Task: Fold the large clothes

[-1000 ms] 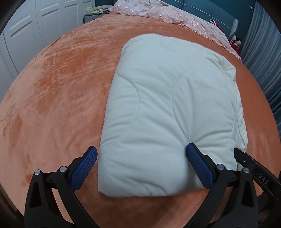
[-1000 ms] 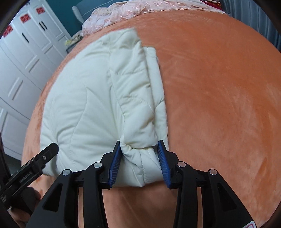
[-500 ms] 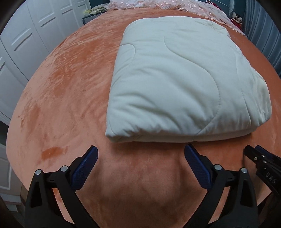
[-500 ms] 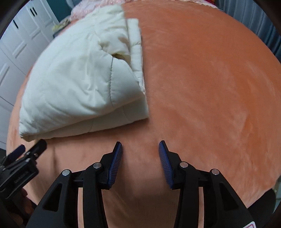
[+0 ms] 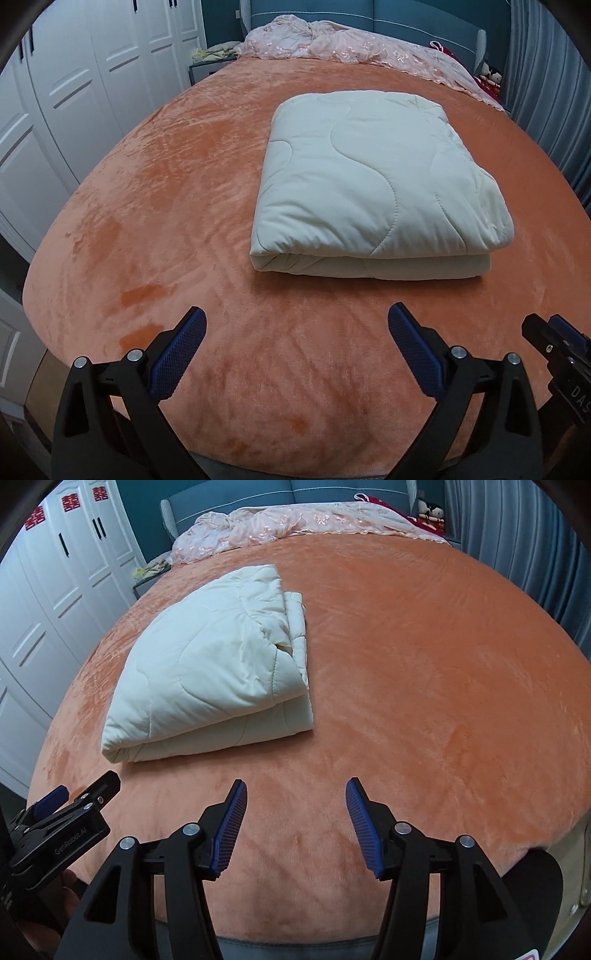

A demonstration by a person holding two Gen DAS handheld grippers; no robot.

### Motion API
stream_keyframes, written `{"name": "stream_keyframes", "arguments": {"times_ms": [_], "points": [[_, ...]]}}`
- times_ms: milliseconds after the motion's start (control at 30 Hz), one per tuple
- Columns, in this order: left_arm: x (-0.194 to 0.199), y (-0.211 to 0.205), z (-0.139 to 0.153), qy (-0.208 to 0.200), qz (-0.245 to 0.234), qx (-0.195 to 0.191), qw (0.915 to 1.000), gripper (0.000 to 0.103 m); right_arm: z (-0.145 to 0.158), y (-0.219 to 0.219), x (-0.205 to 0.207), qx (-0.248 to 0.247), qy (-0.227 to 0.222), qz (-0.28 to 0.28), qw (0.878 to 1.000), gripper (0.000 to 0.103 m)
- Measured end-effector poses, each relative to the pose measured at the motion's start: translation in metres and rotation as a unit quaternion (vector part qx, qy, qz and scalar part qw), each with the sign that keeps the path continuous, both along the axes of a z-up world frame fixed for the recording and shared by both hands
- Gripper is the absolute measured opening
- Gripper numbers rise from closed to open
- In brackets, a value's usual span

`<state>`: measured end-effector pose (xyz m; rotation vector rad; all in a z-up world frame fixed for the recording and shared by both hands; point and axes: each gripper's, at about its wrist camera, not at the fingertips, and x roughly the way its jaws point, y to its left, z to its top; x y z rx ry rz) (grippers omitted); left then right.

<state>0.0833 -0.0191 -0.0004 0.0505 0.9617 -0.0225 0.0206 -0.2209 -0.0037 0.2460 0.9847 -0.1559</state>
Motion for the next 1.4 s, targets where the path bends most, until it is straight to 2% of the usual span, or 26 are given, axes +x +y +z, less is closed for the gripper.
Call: {"name": "stream_keyframes", "arguments": {"times_ms": [100,367,767,1400], "points": [[-0.012,-0.002,0.002,-0.012,-0.001,0.009,0.9999,0.096,0.001,0.006,-0.006,-0.017,-0.011,0.008,1.000,0.061],[-0.037,-0.005,0.007,-0.029,-0.009,0.011,0.9995,0.097,0.010,0.030,-0.024,-0.068,-0.045,0.041,0.996,0.068],[-0.064,-0.006,0.010,-0.045,-0.008,0.021,0.9987,0.097,0.013,0.040,-0.044,-0.075,-0.052,0.040,0.995,0.069],[-0.084,0.002,0.019,-0.069,0.002,0.028,0.9973,0.096,0.020,0.051,-0.062,-0.084,-0.066,0.040,0.993,0.069]]}}
